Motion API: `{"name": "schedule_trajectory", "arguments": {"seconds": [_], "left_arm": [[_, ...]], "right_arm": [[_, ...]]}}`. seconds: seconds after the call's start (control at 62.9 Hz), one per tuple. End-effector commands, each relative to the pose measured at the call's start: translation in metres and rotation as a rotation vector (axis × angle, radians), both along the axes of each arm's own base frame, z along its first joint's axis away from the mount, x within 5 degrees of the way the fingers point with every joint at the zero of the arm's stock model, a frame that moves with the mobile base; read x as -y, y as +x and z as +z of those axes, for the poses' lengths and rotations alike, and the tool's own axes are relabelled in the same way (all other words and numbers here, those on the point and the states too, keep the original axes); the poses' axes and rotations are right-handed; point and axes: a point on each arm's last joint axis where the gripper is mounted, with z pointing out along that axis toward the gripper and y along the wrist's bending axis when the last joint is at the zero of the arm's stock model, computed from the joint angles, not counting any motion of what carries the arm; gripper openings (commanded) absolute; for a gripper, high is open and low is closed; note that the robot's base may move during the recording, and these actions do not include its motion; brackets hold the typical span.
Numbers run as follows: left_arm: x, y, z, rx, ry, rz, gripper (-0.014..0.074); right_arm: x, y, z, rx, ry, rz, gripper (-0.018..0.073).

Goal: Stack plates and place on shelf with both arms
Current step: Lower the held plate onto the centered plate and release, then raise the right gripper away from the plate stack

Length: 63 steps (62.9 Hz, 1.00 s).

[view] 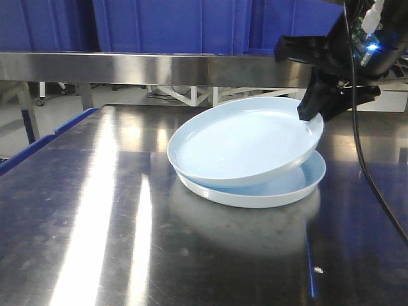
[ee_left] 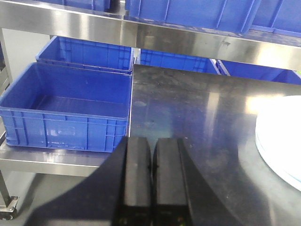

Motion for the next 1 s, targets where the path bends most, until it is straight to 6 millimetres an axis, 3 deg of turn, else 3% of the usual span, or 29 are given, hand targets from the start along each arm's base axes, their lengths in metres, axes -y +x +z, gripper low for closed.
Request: {"name": "schedule_trajectory", "arguments": {"seconds": [0.0,0.223,0.334,0.668,0.795,0.875,0.986], "left_arm": [[-0.001,0.002,0.018,0.115,-0.033,0.017,0.0087],[-0.001,0.002,0.018,0.115,-0.033,0.017,0.0087],[-0.001,0.002,0.018,0.115,-0.033,0.017,0.0087],[-0.001,0.002,0.018,0.115,-0.033,0.017,0.0087],[-0.001,0.002,0.018,0.115,-0.033,0.017,0.0087],[-0.001,0.002,0.018,0.115,-0.033,0.017,0.0087],[-0.001,0.002,0.018,0.115,-0.033,0.017,0.0087]], "right_arm": [[-0.001,0.003,0.027,0.121,0.041,-0.003,0.0074],[-0.002,0.004,0.028,0.134,0.045,-0.004,0.0363],[-0.002,0.005,0.029,0.15,0.049,-0.006,0.044],[-0.002,0.006,0.036,0.206,0.066,-0.011,0.0435],[0.0,0.001,0.047,0.247,0.08,-0.012,0.0432],[0.002,-0.003,0.058,0.283,0.091,-0.014,0.0382],[0.007,-0.014,0.079,0.363,0.108,-0.016,0.023]]}}
